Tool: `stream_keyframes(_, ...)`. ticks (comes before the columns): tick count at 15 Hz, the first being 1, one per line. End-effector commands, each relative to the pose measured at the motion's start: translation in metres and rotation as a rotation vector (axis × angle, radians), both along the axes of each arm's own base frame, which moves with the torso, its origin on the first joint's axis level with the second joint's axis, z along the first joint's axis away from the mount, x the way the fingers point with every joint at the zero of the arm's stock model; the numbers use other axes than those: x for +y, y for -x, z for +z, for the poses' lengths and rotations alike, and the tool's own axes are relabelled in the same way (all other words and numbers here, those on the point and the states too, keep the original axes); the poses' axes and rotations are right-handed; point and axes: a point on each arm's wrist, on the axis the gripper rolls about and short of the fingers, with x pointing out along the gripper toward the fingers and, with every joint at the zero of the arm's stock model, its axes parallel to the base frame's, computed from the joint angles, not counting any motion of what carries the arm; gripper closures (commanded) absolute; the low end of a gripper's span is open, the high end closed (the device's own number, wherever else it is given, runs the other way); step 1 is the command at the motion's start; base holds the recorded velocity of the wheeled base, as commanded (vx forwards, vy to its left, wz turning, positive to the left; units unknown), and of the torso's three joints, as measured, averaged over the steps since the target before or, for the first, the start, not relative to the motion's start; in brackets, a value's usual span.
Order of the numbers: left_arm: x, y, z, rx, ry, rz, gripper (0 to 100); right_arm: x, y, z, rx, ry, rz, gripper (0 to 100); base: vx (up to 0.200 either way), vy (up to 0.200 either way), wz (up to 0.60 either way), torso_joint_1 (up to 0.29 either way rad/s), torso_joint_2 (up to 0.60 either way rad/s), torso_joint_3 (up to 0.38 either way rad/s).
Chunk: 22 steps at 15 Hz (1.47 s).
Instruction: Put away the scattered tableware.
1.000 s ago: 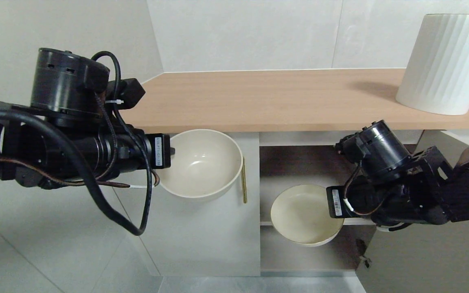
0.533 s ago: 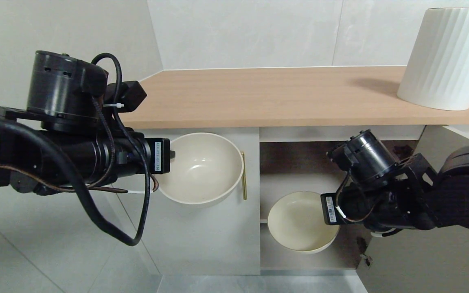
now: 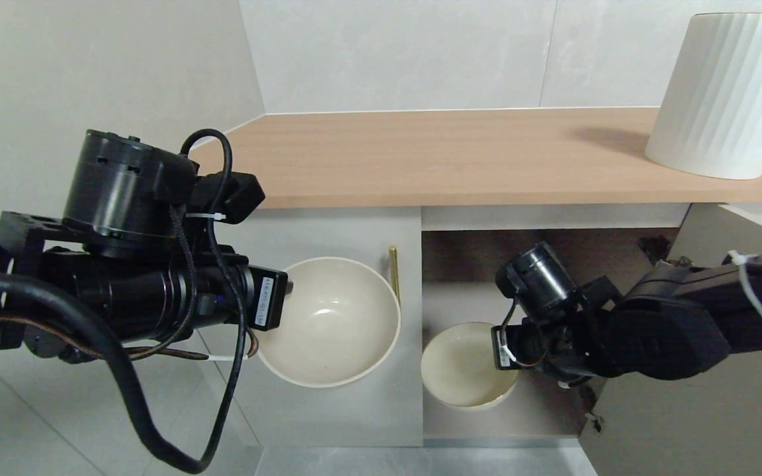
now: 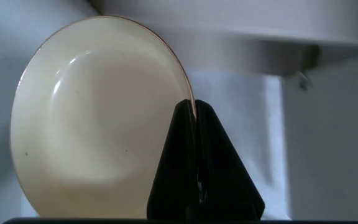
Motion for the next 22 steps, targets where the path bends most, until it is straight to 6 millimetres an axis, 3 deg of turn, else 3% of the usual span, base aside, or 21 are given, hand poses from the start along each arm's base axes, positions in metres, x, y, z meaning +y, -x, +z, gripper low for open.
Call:
stream_keyframes(1,-0.001,0.000,-0.002,0.007,-0.005,-0.003,100,0.004,-0.022,-0.031,0.023,0.019,-0.030,100,0.000,0.000,0.00,0.000,0.00,0.000)
stream_keyframes(2,-0.002,0.000,-0.003,0.012,-0.006,-0.008,100,-0.003,-0.053,-0.045,-0.002,0.001,-0.094,100,0.000,0.000,0.00,0.000,0.00,0.000)
stream_keyframes(4,-0.007,0.001,-0.005,0.022,-0.003,-0.033,100,-0.017,-0.088,-0.062,-0.003,0.013,-0.180,100,0.000,0.000,0.00,0.000,0.00,0.000)
stream_keyframes(9,-0.014,0.001,-0.010,0.039,-0.004,-0.056,100,-0.049,-0.138,-0.092,-0.015,0.039,-0.317,100,0.000,0.000,0.00,0.000,0.00,0.000)
stream_keyframes(16,-0.016,0.001,-0.010,0.040,-0.006,-0.065,100,-0.071,-0.170,-0.122,-0.032,0.083,-0.422,100,0.000,0.000,0.00,0.000,0.00,0.000)
stream_keyframes(22,-0.016,0.002,-0.010,0.040,-0.006,-0.066,100,-0.069,-0.180,-0.128,-0.049,0.081,-0.430,100,0.000,0.000,0.00,0.000,0.00,0.000)
